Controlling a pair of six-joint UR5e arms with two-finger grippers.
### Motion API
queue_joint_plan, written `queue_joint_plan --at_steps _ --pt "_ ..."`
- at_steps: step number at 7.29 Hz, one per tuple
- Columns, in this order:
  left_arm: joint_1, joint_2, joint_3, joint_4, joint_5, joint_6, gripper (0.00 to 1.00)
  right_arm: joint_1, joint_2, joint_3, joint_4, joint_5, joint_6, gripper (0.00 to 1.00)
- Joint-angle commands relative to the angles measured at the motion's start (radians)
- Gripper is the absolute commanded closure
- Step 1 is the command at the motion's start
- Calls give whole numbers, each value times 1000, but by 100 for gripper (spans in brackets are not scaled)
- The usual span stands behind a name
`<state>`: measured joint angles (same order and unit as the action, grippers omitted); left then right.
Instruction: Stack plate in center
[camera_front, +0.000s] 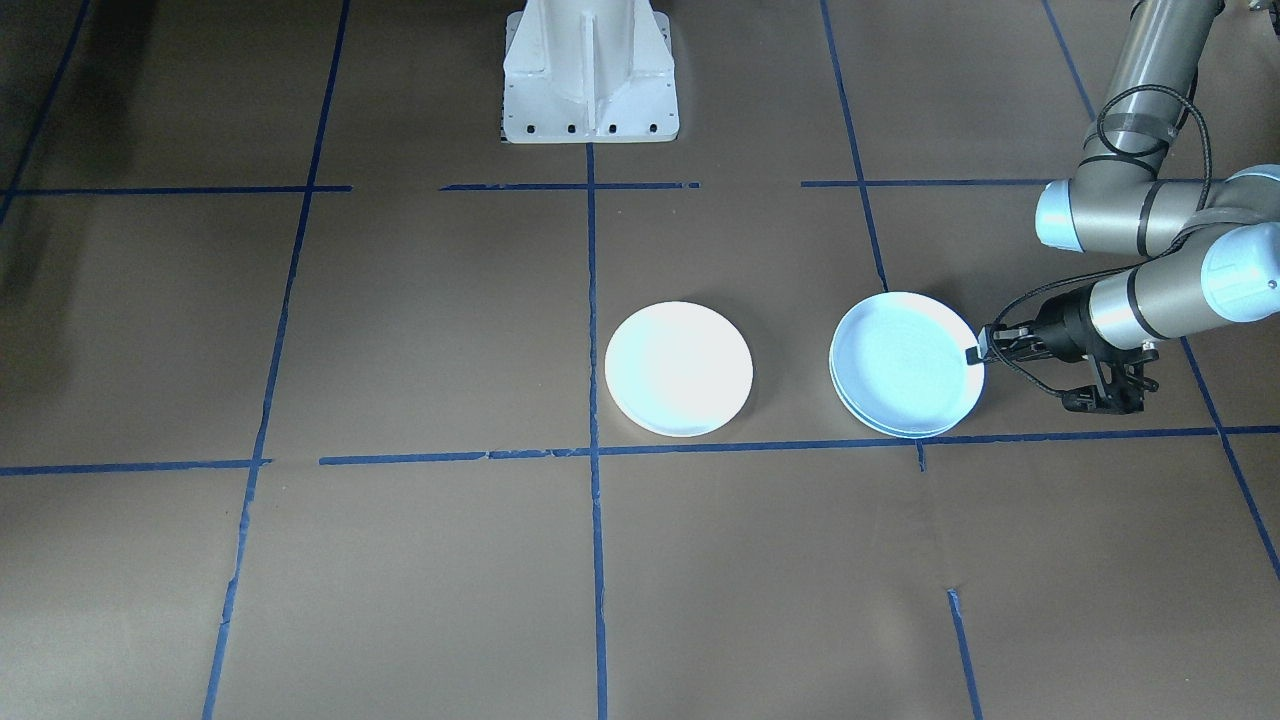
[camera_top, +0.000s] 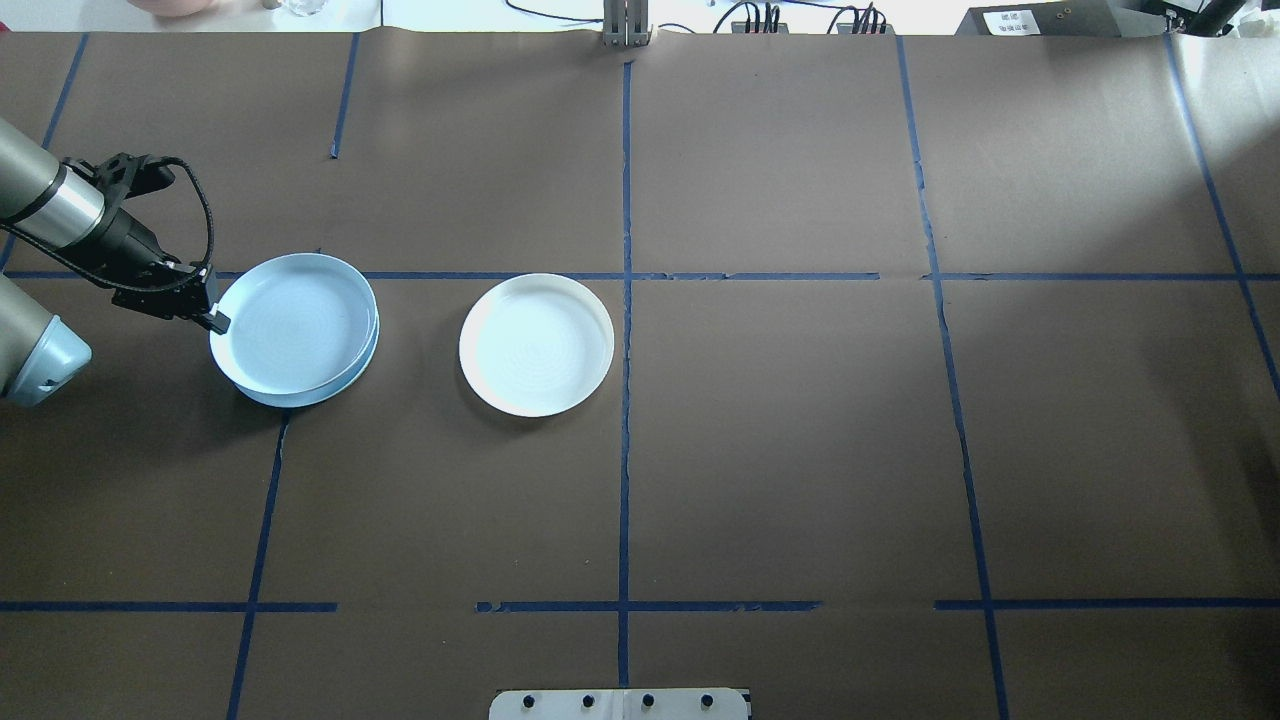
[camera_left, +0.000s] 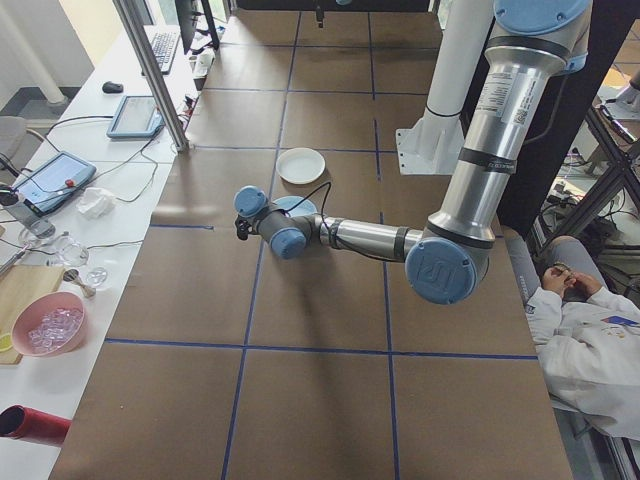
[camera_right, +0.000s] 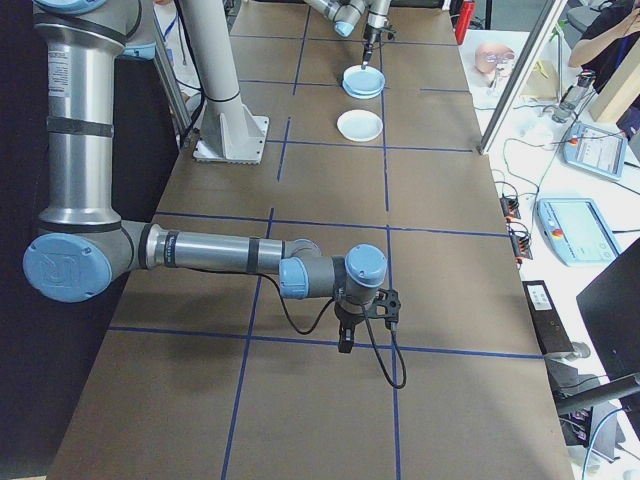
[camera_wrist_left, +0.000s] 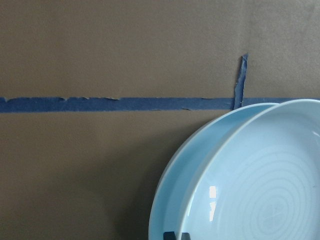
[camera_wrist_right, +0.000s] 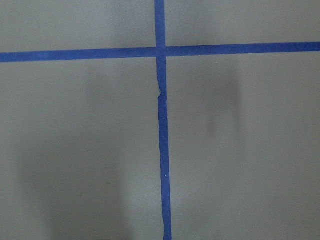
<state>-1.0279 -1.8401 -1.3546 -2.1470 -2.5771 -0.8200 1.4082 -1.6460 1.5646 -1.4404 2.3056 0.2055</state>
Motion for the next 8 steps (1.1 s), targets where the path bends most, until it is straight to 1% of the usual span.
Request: queue_joint_plan --at_steps 1,2,5,7,8 --pt "2 1 -1 1 3 2 21 0 0 0 0 0 0 0" --pt "2 2 0 1 5 5 13 0 0 0 0 0 0 0" --pt "3 2 -9 -7 0 -2 12 0 0 0 0 0 0 0" --pt "12 -10 -84 -8 2 -72 13 0 0 0 0 0 0 0" --pt "40 -36 -95 -22 12 -124 13 -2 0 0 0 0 0 0"
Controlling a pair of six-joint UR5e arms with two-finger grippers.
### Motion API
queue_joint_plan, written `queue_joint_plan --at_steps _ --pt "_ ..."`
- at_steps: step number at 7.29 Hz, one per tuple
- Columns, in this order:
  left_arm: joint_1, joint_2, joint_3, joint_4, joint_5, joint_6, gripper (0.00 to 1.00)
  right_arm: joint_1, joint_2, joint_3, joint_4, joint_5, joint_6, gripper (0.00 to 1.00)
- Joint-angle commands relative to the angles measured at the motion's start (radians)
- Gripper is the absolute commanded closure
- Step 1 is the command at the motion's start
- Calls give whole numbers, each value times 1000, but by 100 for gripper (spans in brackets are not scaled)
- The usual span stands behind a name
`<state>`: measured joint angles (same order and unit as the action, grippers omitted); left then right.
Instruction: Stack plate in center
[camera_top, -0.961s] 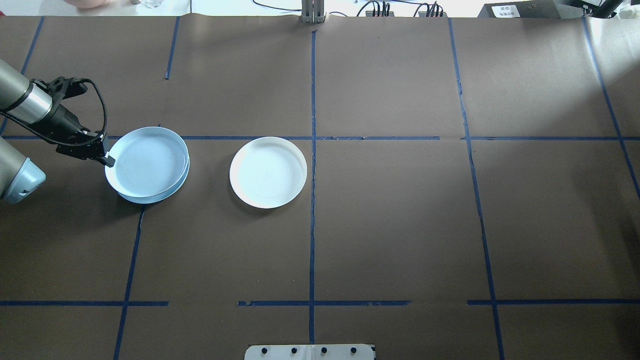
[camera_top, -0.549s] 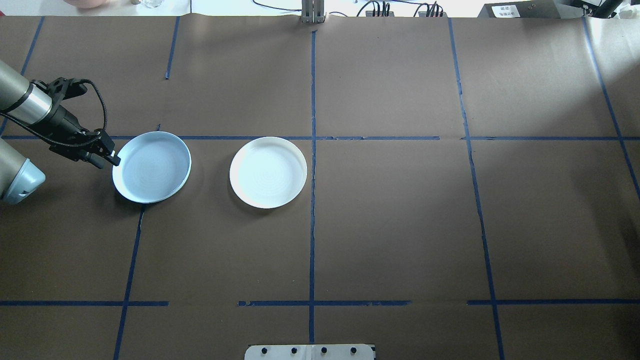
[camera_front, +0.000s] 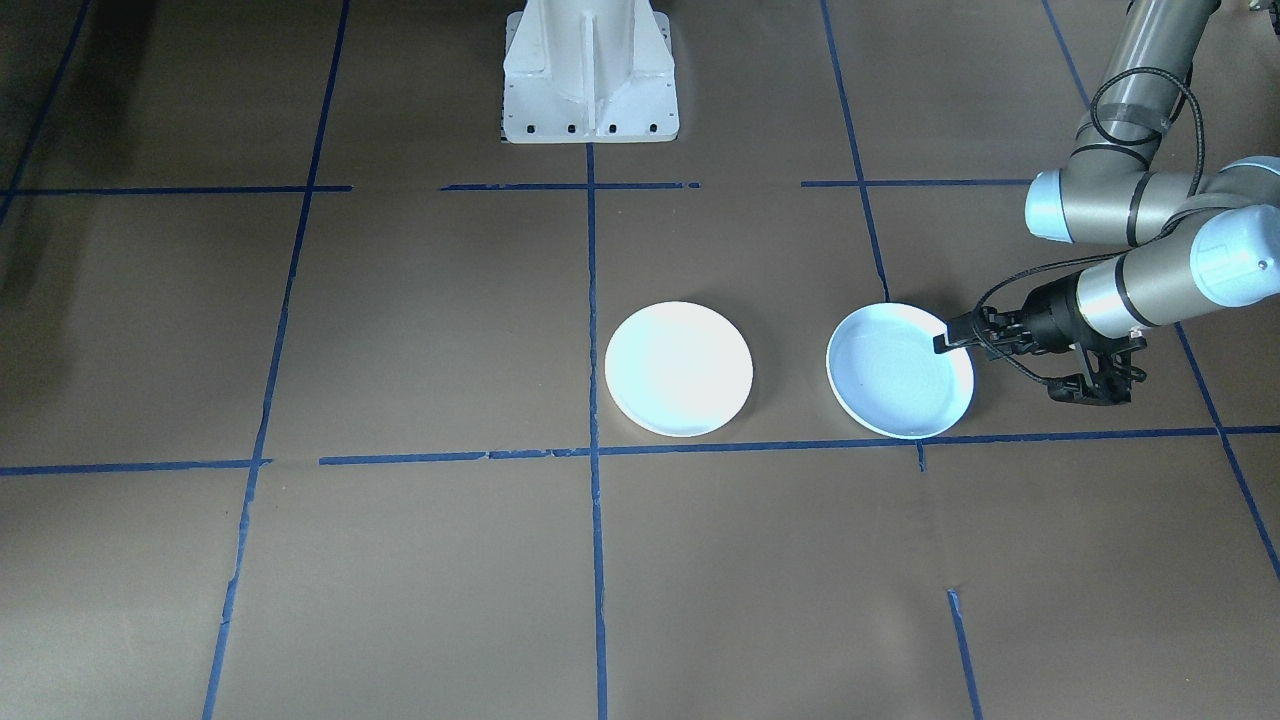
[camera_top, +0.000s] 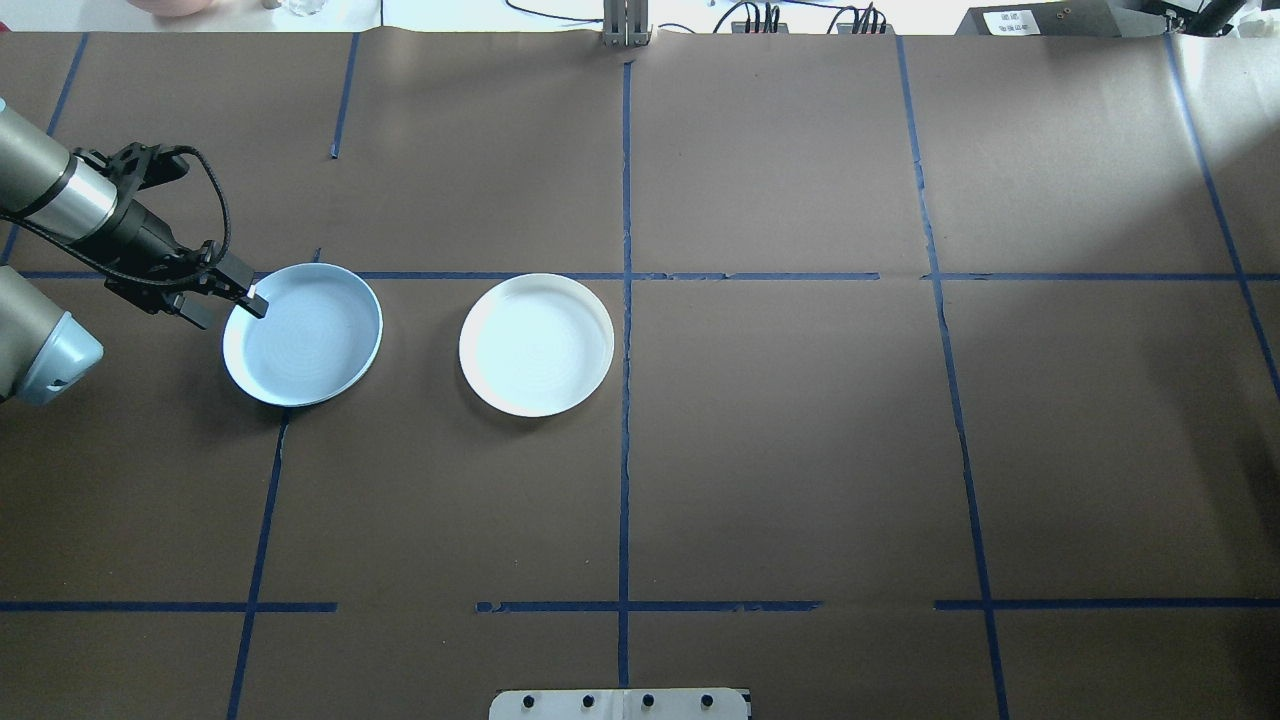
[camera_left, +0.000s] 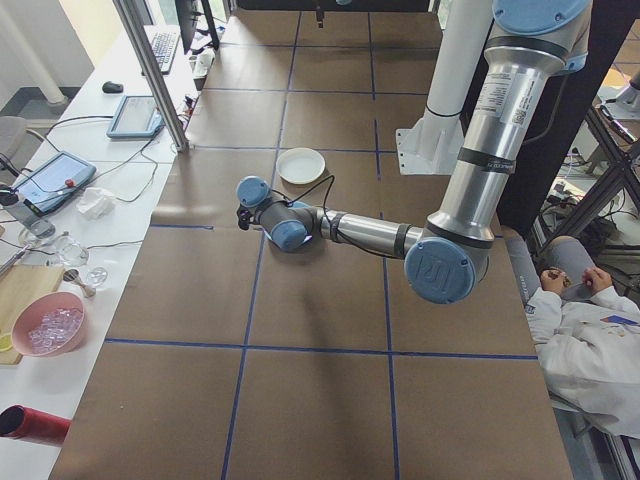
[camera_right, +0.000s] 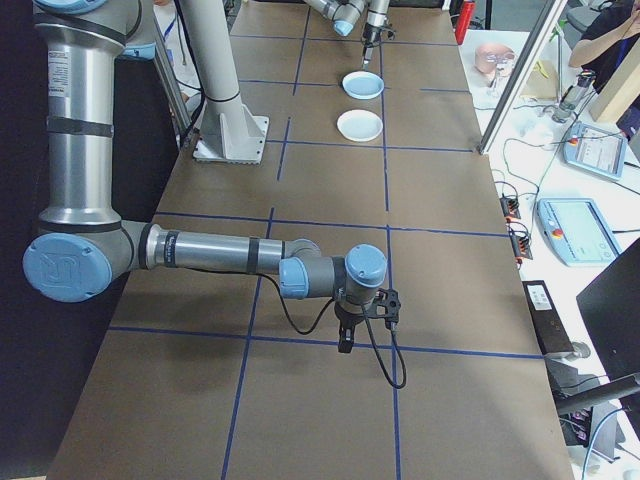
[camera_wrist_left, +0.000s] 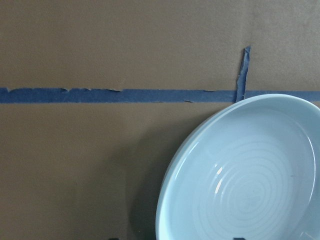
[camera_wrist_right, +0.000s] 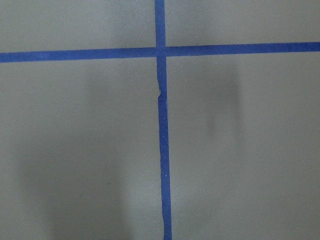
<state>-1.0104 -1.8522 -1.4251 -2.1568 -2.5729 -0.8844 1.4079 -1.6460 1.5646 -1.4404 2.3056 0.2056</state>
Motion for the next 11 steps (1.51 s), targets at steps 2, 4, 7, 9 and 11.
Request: queue_joint_plan --at_steps 2,4,7,9,11 --pt "116 -105 -9 -119 75 -239 13 0 0 0 0 0 0 0" --pt "208 -143 -11 -253 163 -440 13 0 0 0 0 0 0 0" --pt "256 -174 -9 -256 273 -517 14 -1 0 0 0 0 0 0" --pt "262 -185 15 -255 339 -542 15 0 0 0 0 0 0 0" --pt "279 -225 69 -262 339 -542 15 0 0 0 0 0 0 0"
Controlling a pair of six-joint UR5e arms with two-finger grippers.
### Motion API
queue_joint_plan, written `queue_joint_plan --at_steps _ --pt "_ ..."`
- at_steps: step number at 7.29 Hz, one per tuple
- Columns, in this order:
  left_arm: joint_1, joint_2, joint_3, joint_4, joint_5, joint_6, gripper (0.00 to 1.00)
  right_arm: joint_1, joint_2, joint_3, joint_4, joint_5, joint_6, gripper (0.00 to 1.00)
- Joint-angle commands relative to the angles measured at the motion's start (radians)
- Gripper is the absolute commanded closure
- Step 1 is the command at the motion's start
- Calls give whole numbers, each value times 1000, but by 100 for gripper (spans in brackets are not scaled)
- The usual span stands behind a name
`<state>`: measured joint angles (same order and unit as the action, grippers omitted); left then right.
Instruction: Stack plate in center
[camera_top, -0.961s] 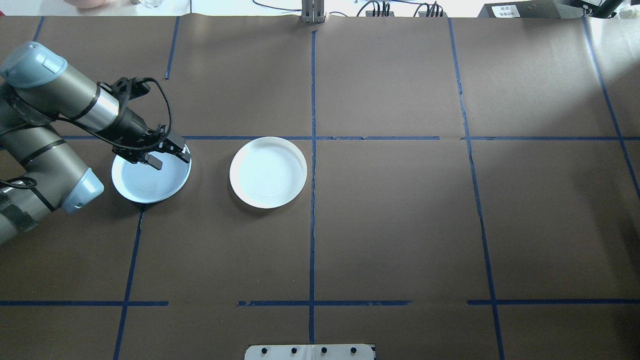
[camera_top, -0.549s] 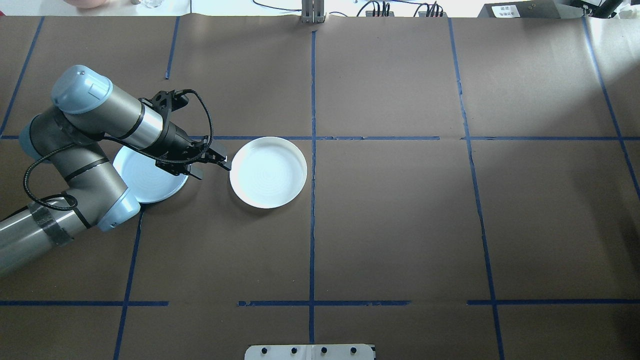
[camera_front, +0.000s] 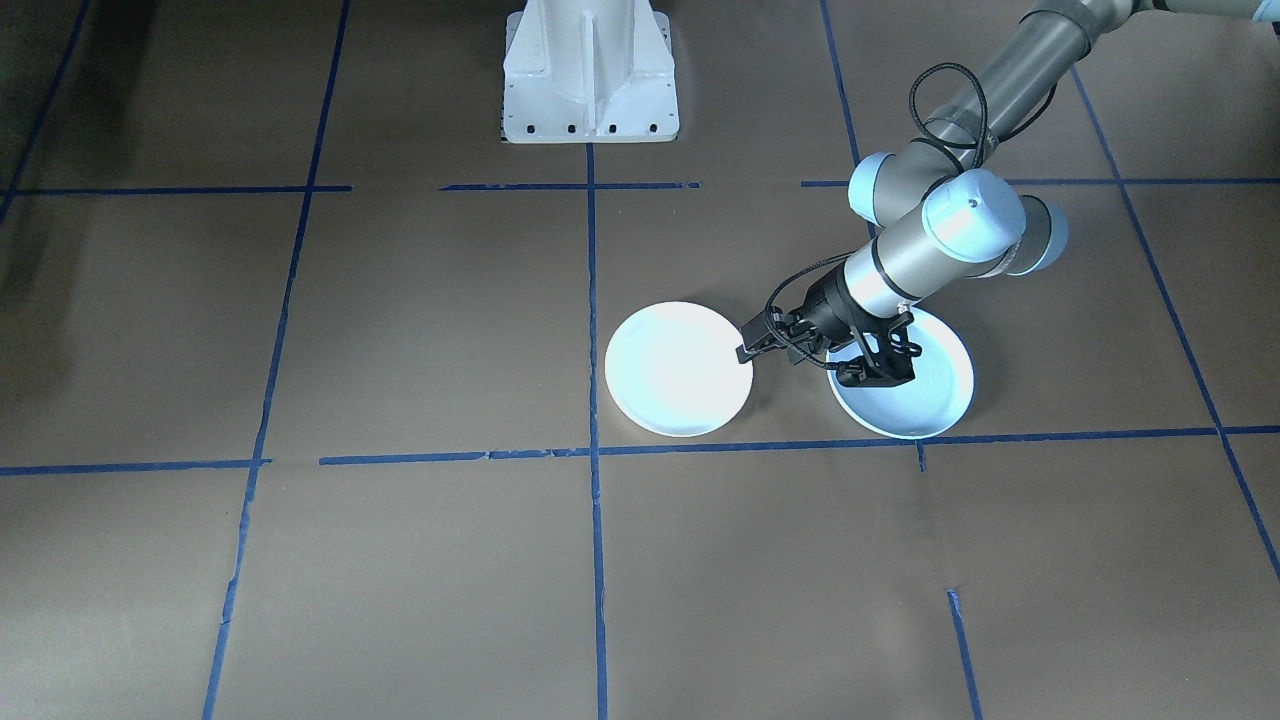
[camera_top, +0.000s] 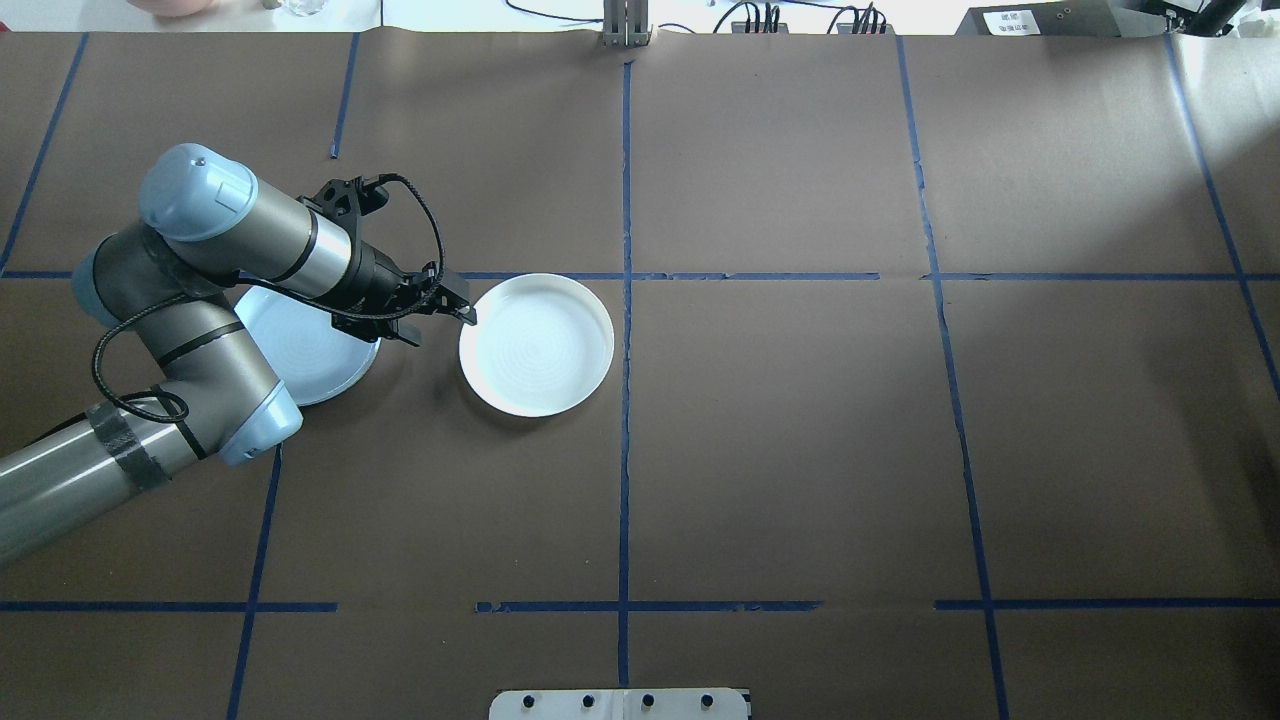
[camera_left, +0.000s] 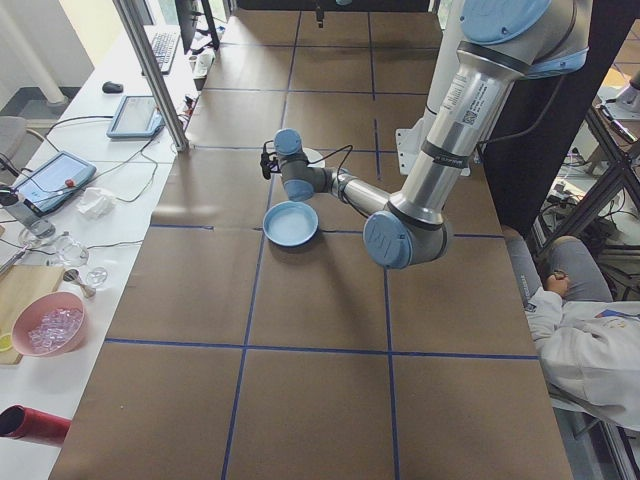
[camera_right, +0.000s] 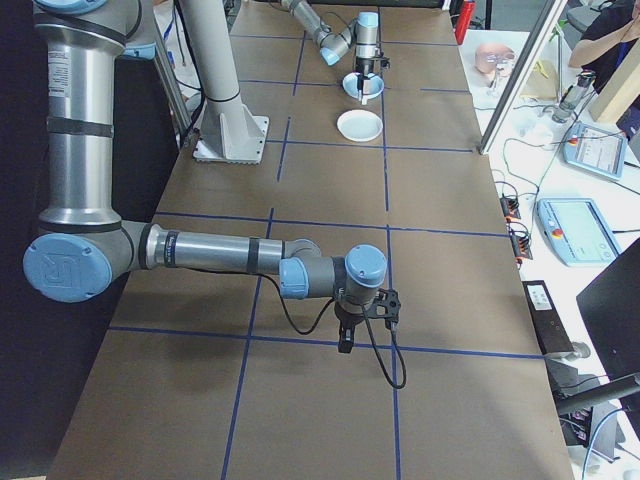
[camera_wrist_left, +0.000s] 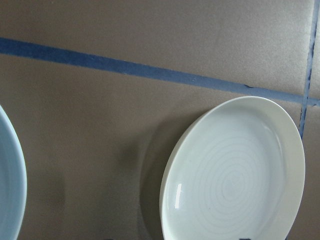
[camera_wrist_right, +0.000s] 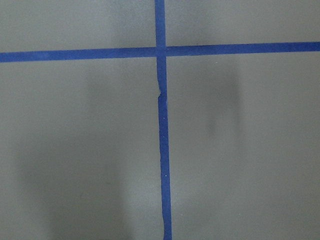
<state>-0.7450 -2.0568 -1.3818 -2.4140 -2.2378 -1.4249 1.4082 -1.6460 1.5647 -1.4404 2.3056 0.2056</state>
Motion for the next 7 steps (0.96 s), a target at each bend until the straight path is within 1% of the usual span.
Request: queue_joint_plan --at_steps 1,3,4,5,6,7 --pt "22 -22 29 -5 4 -2 16 0 0 0 0 0 -2 0" --pt "36 -41 53 -5 4 -2 18 0 0 0 0 0 0 0" --pt "38 -42 53 -5 4 -2 28 -1 0 0 0 0 0 0" --pt "38 -43 53 -7 4 -2 50 0 0 0 0 0 0 0" --pt "38 -42 55 -5 4 -2 57 0 0 0 0 0 0 0" --pt "38 -42 55 -5 4 -2 61 -1 0 0 0 0 0 0"
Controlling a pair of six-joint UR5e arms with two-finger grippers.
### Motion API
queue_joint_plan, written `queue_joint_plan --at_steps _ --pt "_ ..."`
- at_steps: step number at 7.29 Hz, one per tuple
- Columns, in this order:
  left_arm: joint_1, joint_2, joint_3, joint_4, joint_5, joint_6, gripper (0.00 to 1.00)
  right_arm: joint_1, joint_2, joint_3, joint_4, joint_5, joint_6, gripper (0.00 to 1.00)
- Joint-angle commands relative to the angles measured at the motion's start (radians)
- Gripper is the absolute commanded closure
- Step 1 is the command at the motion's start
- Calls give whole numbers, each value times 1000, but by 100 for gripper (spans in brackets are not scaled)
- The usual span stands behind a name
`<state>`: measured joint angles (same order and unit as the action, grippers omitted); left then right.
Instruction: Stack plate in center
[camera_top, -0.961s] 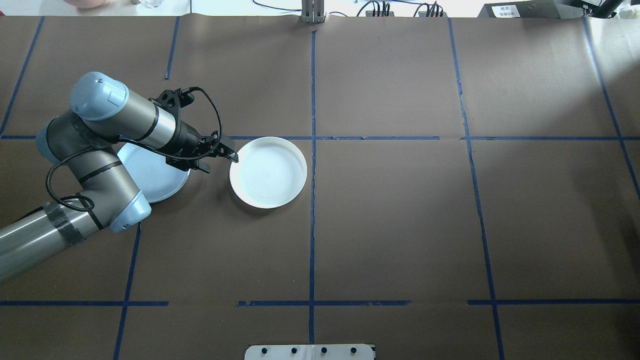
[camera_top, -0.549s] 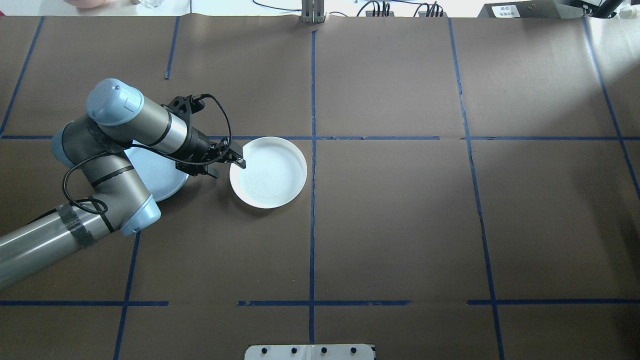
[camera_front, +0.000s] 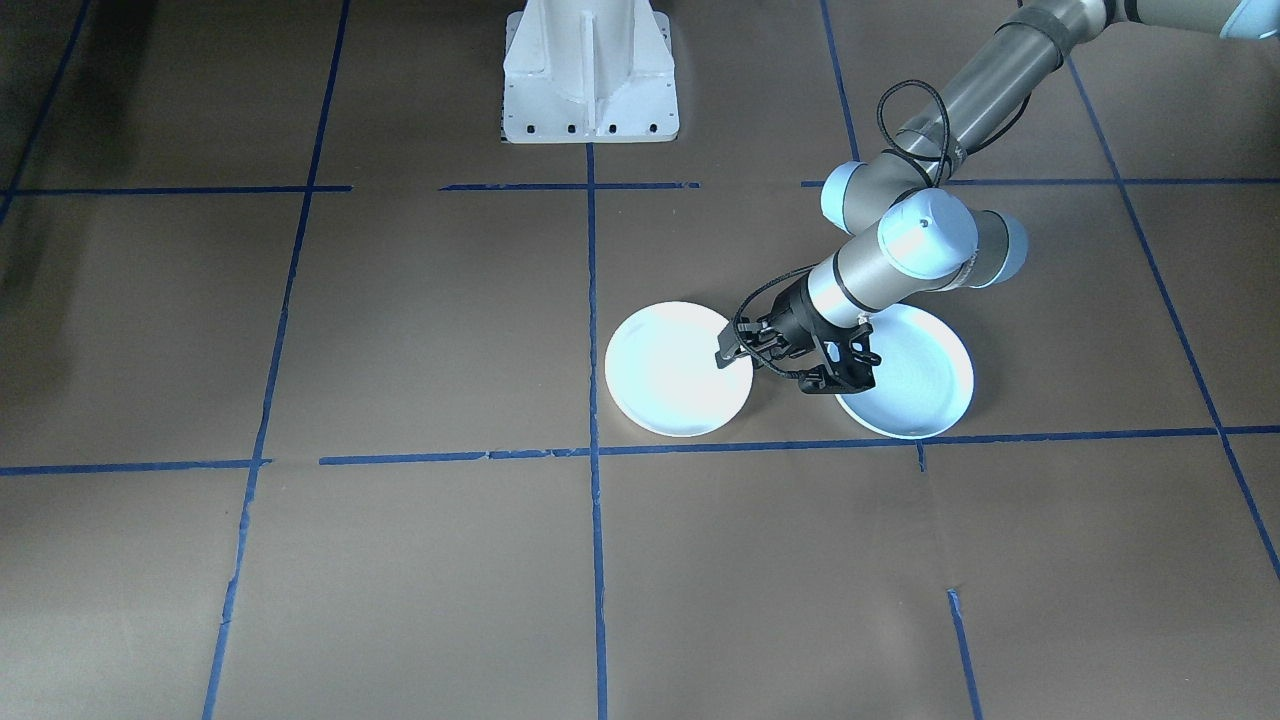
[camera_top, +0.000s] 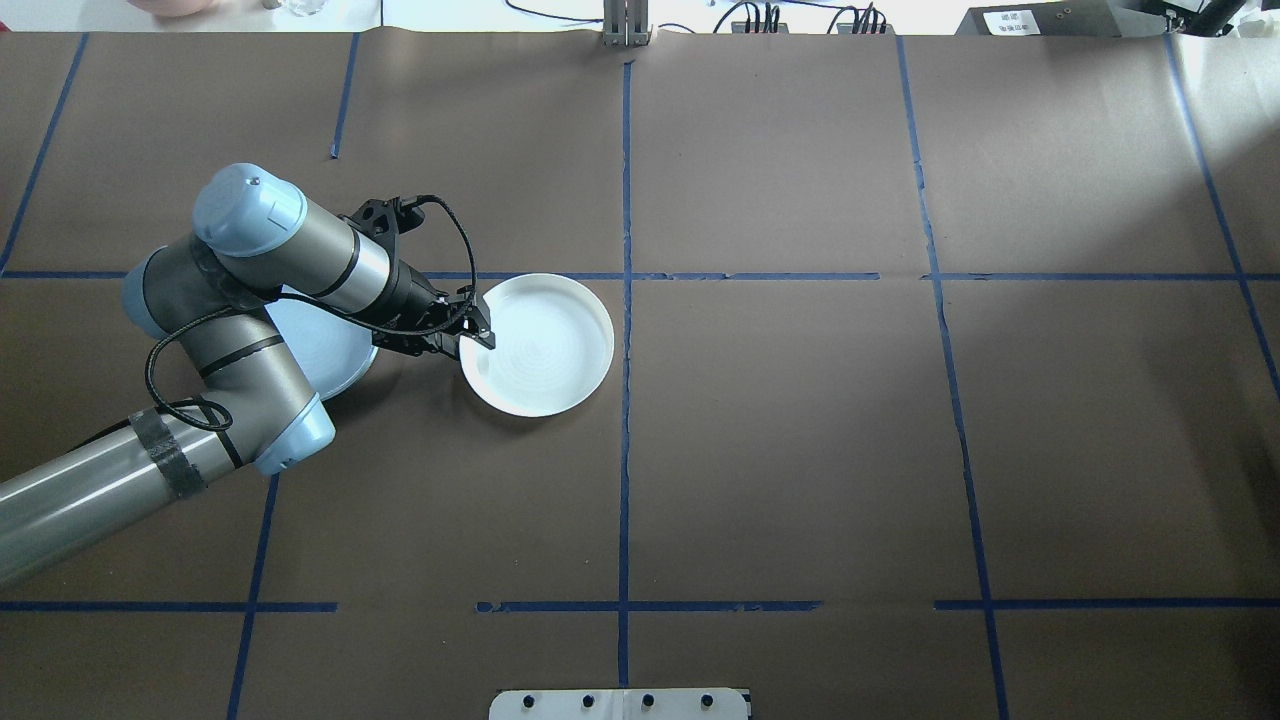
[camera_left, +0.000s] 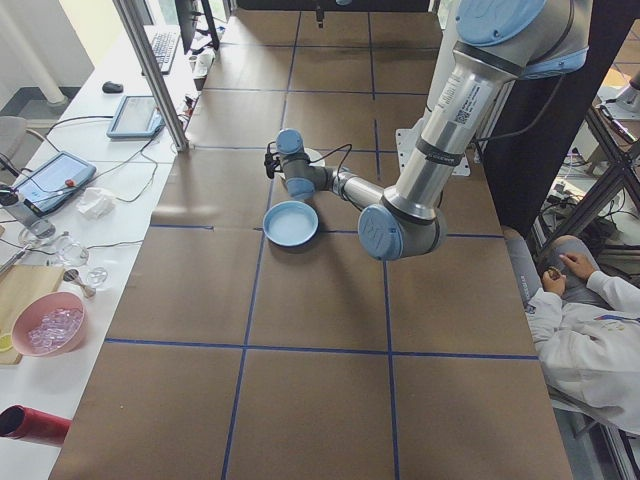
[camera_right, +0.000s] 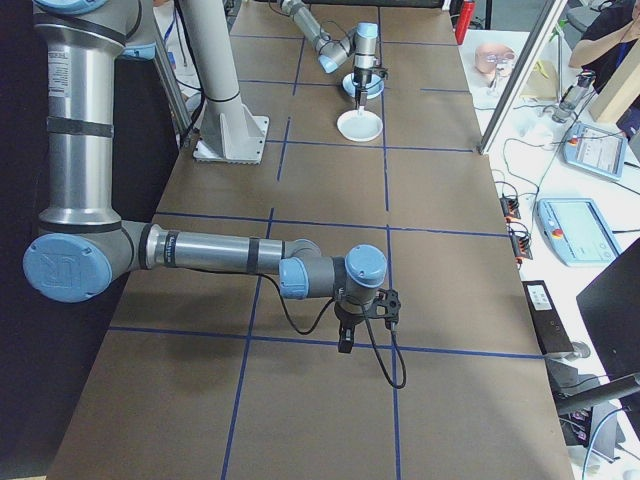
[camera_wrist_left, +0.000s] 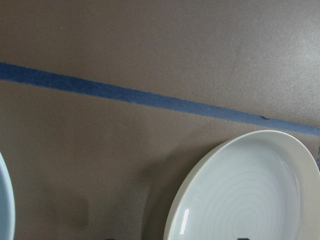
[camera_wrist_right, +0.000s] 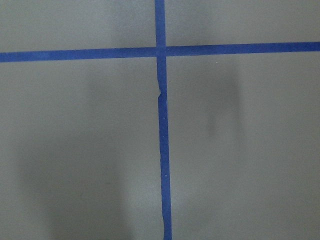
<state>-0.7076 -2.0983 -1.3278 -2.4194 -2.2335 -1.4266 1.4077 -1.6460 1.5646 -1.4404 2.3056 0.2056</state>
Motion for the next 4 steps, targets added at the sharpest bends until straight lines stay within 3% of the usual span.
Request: queue_joint_plan --at_steps 1,4 --pt "0 0 2 2 0 1 63 0 0 0 0 0 0 0" --pt "0 1 12 2 2 1 61 1 0 0 0 0 0 0"
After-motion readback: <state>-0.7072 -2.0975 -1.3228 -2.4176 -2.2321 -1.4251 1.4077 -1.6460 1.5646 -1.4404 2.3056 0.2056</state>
